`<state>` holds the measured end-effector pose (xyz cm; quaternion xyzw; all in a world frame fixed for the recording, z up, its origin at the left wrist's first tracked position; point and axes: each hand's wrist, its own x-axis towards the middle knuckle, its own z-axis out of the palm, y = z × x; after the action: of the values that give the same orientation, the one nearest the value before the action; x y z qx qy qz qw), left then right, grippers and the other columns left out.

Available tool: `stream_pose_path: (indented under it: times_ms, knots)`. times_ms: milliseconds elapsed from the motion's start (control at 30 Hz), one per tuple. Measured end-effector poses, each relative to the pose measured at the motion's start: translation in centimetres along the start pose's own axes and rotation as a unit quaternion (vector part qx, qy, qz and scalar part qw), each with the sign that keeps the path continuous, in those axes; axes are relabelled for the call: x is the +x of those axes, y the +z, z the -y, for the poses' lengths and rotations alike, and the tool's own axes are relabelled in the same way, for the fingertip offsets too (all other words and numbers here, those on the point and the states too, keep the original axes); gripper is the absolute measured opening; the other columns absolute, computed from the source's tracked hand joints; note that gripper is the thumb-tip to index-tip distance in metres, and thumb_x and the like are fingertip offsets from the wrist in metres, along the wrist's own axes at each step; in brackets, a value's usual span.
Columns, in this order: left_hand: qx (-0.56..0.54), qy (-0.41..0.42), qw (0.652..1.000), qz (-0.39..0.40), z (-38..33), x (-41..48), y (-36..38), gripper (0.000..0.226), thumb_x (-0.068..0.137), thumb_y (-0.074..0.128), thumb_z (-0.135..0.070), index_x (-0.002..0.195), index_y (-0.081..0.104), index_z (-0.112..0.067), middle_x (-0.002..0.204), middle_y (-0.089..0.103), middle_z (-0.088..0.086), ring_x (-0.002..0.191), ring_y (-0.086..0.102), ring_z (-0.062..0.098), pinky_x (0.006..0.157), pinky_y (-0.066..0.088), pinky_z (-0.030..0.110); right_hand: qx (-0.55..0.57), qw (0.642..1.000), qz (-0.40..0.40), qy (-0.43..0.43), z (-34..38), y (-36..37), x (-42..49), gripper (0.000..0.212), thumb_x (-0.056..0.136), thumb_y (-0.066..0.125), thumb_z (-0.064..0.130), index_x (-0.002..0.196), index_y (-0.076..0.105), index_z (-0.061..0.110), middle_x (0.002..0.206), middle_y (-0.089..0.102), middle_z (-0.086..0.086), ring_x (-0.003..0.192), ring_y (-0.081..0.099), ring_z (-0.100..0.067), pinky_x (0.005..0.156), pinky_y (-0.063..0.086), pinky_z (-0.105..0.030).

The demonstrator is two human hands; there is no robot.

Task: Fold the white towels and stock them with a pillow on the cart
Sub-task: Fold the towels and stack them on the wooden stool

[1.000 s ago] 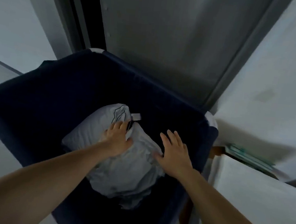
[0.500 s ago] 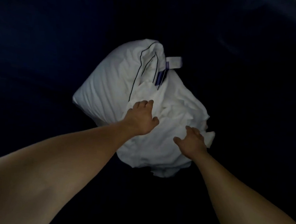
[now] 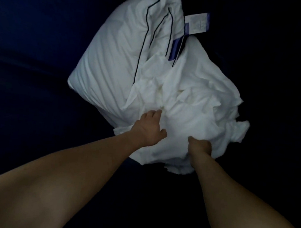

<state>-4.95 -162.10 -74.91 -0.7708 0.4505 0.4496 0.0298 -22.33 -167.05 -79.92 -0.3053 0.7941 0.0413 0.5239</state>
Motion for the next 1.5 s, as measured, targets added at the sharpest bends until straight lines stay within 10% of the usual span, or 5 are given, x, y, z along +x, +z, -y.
stream_pose_path:
  times_ms: [200, 567, 867, 1267, 1500]
  knots:
    - [-0.003, 0.066, 0.996, 0.064, -2.5, -4.3, -3.9, 0.115, 0.076, 0.079, -0.045, 0.157, 0.001, -0.02, 0.161, 0.016, 0.006, 0.146, 0.021, 0.026, 0.116, 0.022, 0.033, 0.118, 0.987, 0.095, -0.062, 6.3, -3.7, -9.5, 0.014, 0.089, 0.054, 0.012, 0.096, 0.065, 0.007, 0.093, 0.065, -0.009, 0.081, 0.059, -0.026, 0.069, 0.05, -0.03]
    - [-0.073, 0.143, 0.979, -0.129, -11.1, -18.2, -14.0, 0.147, 0.04, 0.079, -0.074, 0.151, -0.011, -0.04, 0.163, -0.003, -0.002, 0.151, 0.001, 0.024, 0.119, 0.024, 0.049, 0.463, 0.834, 0.277, -0.117, 12.5, -18.4, -32.1, 0.033, 0.084, 0.045, 0.013, 0.106, 0.069, 0.01, 0.103, 0.071, -0.013, 0.1, 0.066, -0.034, 0.094, 0.052, -0.049]
    - [-0.164, 0.235, 0.938, -0.195, -26.7, -32.1, -21.5, 0.009, 0.089, 0.065, -0.019, 0.086, 0.058, -0.023, 0.081, 0.055, -0.009, 0.083, 0.056, 0.016, 0.07, 0.043, 0.025, 0.419, 0.755, 0.363, -0.35, 11.1, -35.2, -47.9, 0.044, 0.101, 0.034, 0.033, 0.114, 0.07, 0.011, 0.109, 0.073, -0.012, 0.092, 0.072, -0.032, 0.074, 0.06, -0.042]
    - [-0.067, 0.369, 0.817, -0.437, -50.2, -55.2, -22.5, 0.022, 0.094, 0.051, -0.016, 0.075, 0.04, -0.016, 0.07, 0.043, -0.006, 0.059, 0.036, 0.01, 0.045, 0.03, 0.015, 0.265, 0.788, 0.166, -0.53, -1.6, -54.0, -52.9, 0.084, 0.057, 0.089, 0.055, 0.131, 0.057, 0.032, 0.123, 0.068, 0.007, 0.116, 0.062, -0.022, 0.094, 0.048, -0.06]
    - [-0.11, 0.556, 0.732, -0.379, -60.8, -63.1, -20.6, 0.016, 0.09, 0.058, -0.017, 0.106, 0.052, -0.018, 0.09, 0.053, -0.017, 0.077, 0.05, -0.004, 0.065, 0.039, 0.012, 0.312, 0.644, 0.233, -0.658, -2.7, -62.0, -56.8, 0.025, 0.077, 0.061, 0.01, 0.095, 0.075, 0.019, 0.087, 0.073, -0.003, 0.077, 0.07, -0.019, 0.069, 0.058, -0.045]
